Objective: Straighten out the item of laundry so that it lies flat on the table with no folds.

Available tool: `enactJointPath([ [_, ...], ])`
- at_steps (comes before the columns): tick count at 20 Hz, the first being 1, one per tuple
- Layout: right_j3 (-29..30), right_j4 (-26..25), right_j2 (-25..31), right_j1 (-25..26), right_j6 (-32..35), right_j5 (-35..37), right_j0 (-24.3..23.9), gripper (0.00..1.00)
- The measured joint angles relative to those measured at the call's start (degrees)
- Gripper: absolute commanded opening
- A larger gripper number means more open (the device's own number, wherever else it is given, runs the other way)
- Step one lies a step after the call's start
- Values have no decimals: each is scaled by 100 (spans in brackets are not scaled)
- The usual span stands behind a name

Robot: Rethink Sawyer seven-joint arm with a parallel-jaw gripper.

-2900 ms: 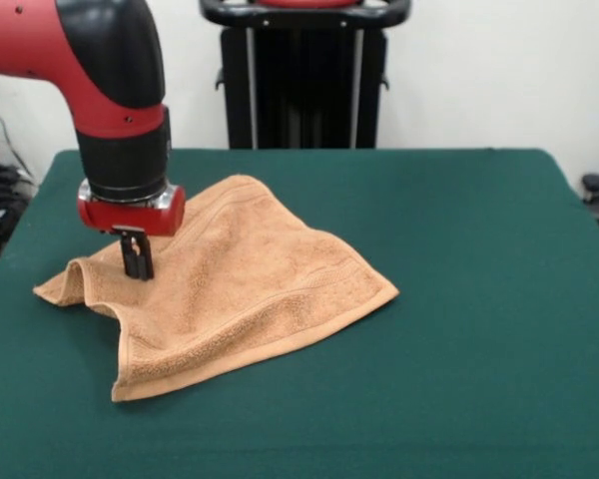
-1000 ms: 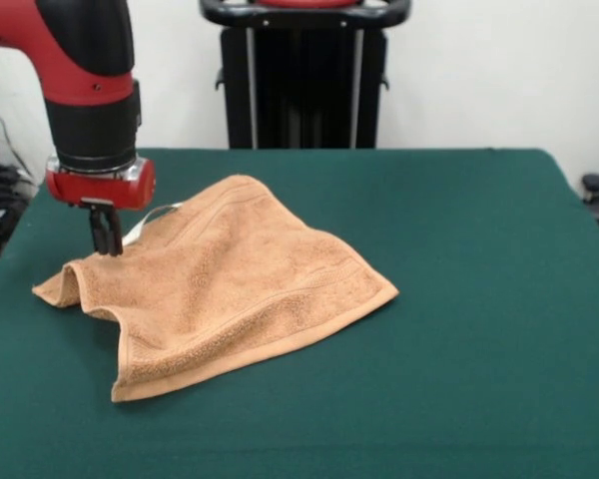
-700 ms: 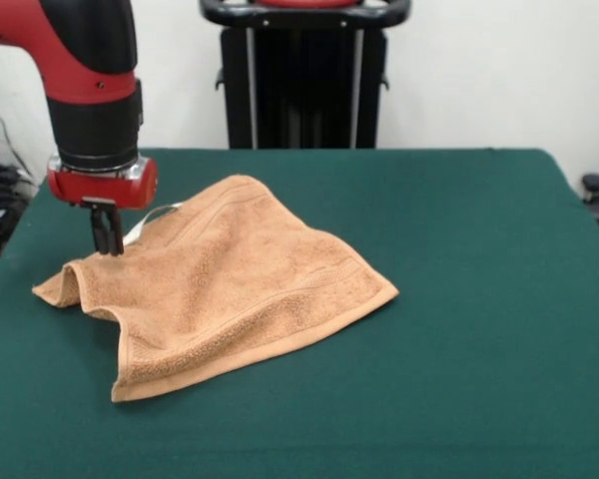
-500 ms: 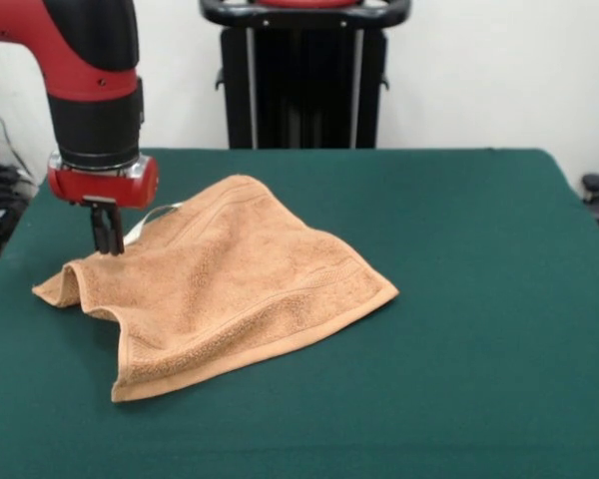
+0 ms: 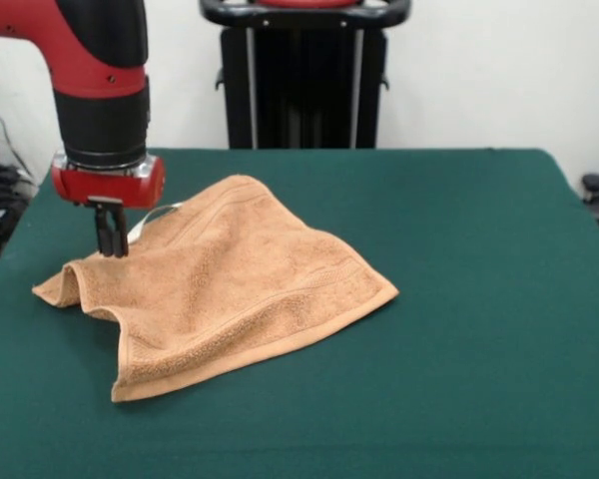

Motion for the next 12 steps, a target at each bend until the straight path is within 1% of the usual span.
enactJointPath([
  [6, 3, 0, -1, -72, 0, 5, -2, 0],
  [12, 39, 38, -1, -357, 0, 143, -1, 0],
])
